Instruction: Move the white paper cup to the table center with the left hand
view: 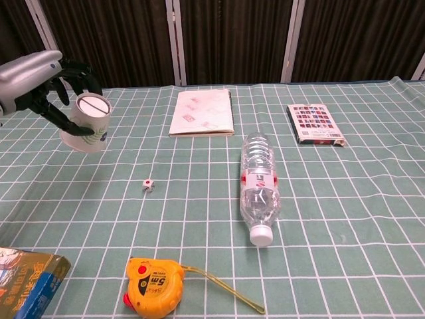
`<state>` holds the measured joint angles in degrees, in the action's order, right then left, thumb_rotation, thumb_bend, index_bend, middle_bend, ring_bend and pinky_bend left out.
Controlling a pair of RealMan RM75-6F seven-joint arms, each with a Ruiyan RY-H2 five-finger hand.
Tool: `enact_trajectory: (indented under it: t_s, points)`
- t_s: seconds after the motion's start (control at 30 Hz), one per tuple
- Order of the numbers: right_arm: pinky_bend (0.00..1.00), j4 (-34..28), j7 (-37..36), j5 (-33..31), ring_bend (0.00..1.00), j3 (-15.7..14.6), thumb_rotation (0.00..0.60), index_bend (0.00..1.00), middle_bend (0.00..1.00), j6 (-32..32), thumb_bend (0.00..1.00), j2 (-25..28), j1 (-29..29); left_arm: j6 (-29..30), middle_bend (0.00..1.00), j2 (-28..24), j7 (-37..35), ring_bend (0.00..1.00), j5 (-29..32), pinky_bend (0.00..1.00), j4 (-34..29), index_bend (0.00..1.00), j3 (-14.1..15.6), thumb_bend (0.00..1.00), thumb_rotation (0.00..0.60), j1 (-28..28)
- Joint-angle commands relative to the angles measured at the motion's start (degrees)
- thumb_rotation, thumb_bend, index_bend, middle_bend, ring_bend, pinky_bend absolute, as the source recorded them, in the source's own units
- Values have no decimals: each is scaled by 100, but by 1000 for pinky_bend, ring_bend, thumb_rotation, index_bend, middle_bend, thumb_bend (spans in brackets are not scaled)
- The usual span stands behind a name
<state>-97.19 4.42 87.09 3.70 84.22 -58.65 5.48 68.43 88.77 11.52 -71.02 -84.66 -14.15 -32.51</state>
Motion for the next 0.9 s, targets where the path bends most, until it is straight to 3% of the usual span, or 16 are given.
enact_trajectory:
  t_s: [0.03, 0.17, 0.33, 0.63, 0.9]
  points:
    - [0, 2, 0, -2, 0, -3, 600, 0, 0, -5, 0, -1, 0, -374, 353, -187, -1766, 346, 265, 416, -455, 439, -286, 84, 600, 209]
    - [0, 5, 1, -7, 0, -3, 600, 0, 0, -4, 0, 1, -2, -839, 354, -30, -2904, 346, 360, 416, -203, 443, -270, 83, 600, 219]
    - [0, 21, 13, -36, 0, 0, 600, 0, 0, -35, 0, -6, 8, -1364, 351, 467, -4100, 339, 170, 412, 598, 443, -82, 84, 600, 122]
    - [0, 41, -17, -87, 0, 15, 600, 0, 0, -62, 0, 2, 16, -1320, 351, 1134, -4326, 339, -192, 412, 1590, 443, 52, 85, 600, -74]
    - [0, 57, -69, -111, 0, 22, 600, 0, 0, -61, 0, 20, 9, -1239, 337, 1330, -4316, 326, -347, 400, 1815, 438, 85, 83, 600, -168]
